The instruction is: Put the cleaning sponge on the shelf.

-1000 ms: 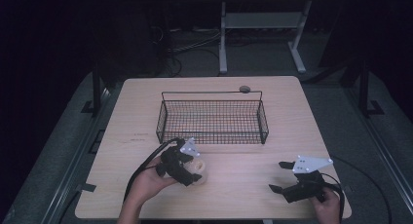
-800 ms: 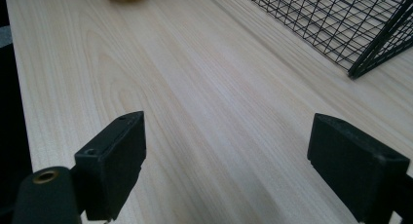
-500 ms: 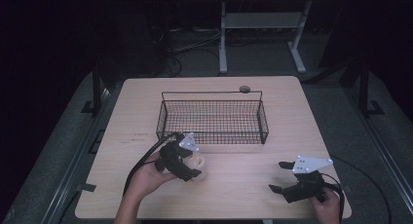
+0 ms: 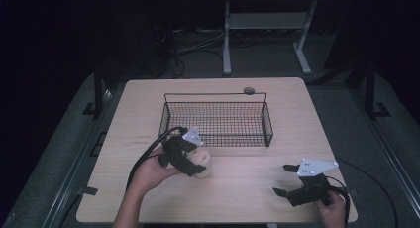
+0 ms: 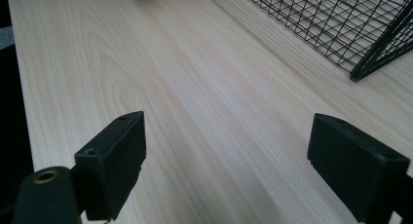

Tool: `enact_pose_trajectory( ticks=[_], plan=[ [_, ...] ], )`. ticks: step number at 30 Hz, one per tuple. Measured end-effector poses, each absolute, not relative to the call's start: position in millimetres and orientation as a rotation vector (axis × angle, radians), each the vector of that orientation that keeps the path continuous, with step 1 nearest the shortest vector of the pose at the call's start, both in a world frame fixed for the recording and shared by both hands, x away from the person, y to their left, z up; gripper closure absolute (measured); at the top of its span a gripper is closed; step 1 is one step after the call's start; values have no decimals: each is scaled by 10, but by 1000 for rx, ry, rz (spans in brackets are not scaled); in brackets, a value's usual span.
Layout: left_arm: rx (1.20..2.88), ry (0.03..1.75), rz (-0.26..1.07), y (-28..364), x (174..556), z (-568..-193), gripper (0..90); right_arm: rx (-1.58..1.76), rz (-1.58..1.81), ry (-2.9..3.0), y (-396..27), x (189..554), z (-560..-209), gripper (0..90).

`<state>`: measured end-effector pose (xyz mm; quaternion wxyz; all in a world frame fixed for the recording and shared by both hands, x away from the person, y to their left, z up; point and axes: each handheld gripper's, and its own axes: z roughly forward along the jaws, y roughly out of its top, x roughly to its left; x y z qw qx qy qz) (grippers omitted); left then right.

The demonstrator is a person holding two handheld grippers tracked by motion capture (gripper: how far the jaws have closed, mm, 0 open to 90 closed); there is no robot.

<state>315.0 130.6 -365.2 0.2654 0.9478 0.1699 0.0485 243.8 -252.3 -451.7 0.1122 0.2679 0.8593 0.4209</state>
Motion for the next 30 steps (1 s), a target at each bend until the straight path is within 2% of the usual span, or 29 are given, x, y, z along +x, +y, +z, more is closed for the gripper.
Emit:
enact_pose_trajectory(
  ticks=[30],
  plan=[
    [2570, 450, 161, 1251, 3405, -3250, 267, 775, 1233, 2523, -2507, 2447, -4521, 135]
  ],
)
